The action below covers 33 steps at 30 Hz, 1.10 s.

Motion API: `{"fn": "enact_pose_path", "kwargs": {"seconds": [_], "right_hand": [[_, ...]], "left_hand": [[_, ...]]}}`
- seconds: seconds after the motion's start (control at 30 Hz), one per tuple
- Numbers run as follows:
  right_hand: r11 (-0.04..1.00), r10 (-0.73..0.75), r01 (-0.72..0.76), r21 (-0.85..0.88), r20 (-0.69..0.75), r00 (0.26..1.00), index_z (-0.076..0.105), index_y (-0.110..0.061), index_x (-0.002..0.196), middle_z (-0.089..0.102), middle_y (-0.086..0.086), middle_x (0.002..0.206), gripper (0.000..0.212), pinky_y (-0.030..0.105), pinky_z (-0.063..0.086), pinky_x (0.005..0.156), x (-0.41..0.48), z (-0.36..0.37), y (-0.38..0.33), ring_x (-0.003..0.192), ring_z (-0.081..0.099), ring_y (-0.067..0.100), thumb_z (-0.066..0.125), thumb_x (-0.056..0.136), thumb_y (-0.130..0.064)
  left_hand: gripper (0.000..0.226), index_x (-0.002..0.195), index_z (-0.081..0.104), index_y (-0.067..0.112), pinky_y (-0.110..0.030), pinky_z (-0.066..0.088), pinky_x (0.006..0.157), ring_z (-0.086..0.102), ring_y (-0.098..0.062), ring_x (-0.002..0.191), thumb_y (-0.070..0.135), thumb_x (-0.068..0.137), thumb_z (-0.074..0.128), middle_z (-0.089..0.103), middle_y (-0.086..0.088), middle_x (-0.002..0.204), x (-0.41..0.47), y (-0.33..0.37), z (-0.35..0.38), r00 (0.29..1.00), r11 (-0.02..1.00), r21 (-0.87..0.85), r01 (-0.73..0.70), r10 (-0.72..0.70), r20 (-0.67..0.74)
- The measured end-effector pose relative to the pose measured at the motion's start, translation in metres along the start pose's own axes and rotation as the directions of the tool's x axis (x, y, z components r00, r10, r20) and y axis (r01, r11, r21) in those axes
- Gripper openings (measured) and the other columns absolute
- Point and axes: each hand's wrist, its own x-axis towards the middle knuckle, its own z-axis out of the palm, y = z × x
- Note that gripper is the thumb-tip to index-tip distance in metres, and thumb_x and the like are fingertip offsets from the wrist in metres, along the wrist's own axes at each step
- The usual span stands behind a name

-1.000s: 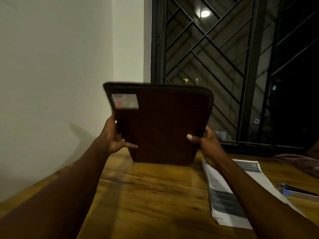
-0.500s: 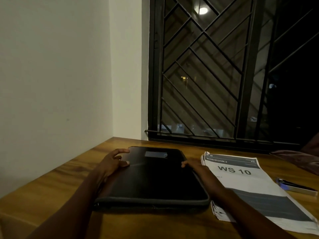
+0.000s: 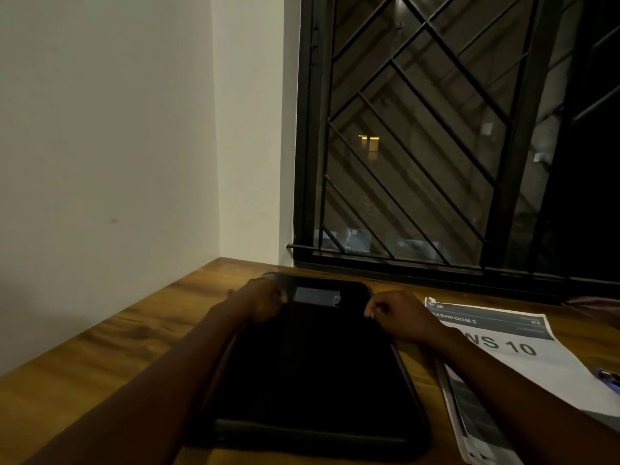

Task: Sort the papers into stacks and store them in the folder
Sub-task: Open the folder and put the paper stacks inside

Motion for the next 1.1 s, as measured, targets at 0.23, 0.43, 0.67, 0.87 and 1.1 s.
{"fn": "enact_pose_path", "kwargs": {"seconds": [0.23,0.43,0.67,0.87,1.1], "right_hand": [[0.999,0.016,-0.017,-0.033,-0.015,1.000,0.069,-0.023,0.094,0.068,-0.002,0.099,0.010,0.025,0.047,0.078,0.059,0.032,-0.004,0.093,0.063,0.016,0.064,0.085,-0.024],[0.996,0.085,-0.085,0.013,0.000,0.996,0.071,-0.022,0.096,0.070,0.002,0.107,0.013,0.029,0.049,0.090,0.121,0.062,-0.018,0.101,0.062,0.019,0.063,0.088,-0.025],[0.994,0.107,-0.100,-0.050,0.169,0.980,0.069,-0.027,0.107,0.064,0.001,0.119,0.026,0.041,0.039,0.103,0.173,0.087,-0.054,0.114,0.054,0.024,0.052,0.093,-0.042],[0.996,0.087,-0.084,-0.023,0.351,0.932,0.059,-0.004,0.125,0.057,0.016,0.129,0.034,0.037,0.041,0.101,0.204,0.097,-0.088,0.117,0.054,0.029,0.047,0.097,-0.019],[0.956,0.182,-0.258,0.140,0.405,0.896,0.046,0.008,0.132,0.050,0.023,0.134,0.036,0.029,0.047,0.085,0.224,0.115,-0.105,0.125,0.048,0.034,0.041,0.099,-0.004]], "left_hand": [[0.051,0.143,0.040,0.031,-0.055,0.019,0.116,0.023,-0.027,0.144,0.053,0.097,0.045,0.027,-0.003,0.155,0.035,-0.005,0.023,0.998,0.995,0.089,-0.051,0.047,0.041],[0.059,0.150,0.021,0.038,-0.054,0.009,0.118,0.012,-0.023,0.148,0.063,0.097,0.022,0.018,0.000,0.160,0.050,-0.020,0.032,0.994,0.973,0.217,-0.077,0.059,0.087],[0.054,0.141,0.027,0.036,-0.049,0.017,0.115,0.014,-0.031,0.144,0.065,0.096,0.024,0.024,-0.008,0.150,0.066,-0.028,0.036,0.995,0.956,0.274,-0.100,0.088,0.054],[0.059,0.131,0.038,0.020,-0.051,0.022,0.111,0.026,-0.027,0.138,0.065,0.095,0.029,0.030,-0.006,0.150,0.074,-0.026,0.037,0.985,0.944,0.306,-0.125,0.154,-0.075],[0.025,0.104,0.056,0.022,-0.036,0.045,0.088,0.051,-0.017,0.109,0.045,0.093,0.053,0.058,0.002,0.119,0.075,-0.032,0.041,0.902,0.956,0.179,-0.232,0.281,-0.328]]}}
